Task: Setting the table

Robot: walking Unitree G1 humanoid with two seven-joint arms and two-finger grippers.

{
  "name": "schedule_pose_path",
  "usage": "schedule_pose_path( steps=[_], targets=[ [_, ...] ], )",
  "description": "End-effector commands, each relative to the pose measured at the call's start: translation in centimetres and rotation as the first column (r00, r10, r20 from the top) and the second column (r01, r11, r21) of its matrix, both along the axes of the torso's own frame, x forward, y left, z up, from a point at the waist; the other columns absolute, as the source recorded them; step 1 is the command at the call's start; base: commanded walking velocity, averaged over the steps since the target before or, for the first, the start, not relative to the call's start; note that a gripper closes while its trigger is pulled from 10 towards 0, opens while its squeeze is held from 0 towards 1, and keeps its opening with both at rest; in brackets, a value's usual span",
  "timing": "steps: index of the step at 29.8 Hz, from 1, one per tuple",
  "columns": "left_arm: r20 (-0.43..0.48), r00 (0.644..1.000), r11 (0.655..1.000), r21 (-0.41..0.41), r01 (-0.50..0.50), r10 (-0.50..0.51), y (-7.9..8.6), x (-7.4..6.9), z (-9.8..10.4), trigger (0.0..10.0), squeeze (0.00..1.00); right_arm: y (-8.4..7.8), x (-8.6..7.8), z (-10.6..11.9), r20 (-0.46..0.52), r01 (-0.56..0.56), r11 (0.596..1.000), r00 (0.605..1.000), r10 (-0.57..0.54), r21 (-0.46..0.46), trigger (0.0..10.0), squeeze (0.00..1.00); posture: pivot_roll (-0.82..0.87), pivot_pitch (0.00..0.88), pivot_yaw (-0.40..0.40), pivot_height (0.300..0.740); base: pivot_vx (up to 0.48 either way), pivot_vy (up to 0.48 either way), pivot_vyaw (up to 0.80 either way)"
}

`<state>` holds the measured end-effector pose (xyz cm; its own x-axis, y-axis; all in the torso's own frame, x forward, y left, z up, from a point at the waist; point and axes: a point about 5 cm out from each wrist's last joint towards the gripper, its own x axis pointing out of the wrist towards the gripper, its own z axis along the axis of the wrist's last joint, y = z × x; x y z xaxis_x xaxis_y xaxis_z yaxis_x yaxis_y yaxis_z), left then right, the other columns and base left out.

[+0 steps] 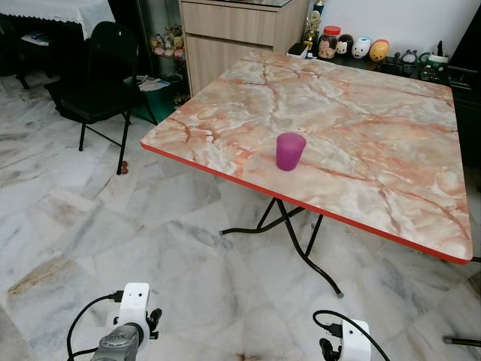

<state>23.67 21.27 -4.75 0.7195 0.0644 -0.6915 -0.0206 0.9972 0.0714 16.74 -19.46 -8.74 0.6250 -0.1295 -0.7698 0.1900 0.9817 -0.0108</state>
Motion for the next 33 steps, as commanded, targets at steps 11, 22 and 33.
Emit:
schedule_pose_path(
  steps=[11,22,33],
  targets=[
    [-0.014,1.0,0.999,0.028,-0.022,0.022,1.16,-0.63,-0.19,10.0,0.0,0.32,0.04,0.01,0.013,0.02,1.0,1.0,-0.02,0.012,10.0,0.0,0.02,0.0,0.016,0.74,0.0,0.48,-0.31],
    [-0.006,1.0,0.999,0.031,-0.026,0.026,1.25,-0.53,-0.09,10.0,0.0,0.36,0.09,0.01,0.013,0.029,0.999,0.999,-0.029,0.018,10.0,0.0,0.03,0.0,0.012,0.74,0.0,0.307,-0.48],
    [-0.004,1.0,0.999,0.034,-0.024,0.024,1.28,-0.52,-0.07,10.0,0.0,0.43,0.09,0.01,0.014,0.035,0.999,0.999,-0.035,0.024,10.0,0.0,0.03,0.0,0.012,0.74,0.0,0.152,-0.11]
  ],
)
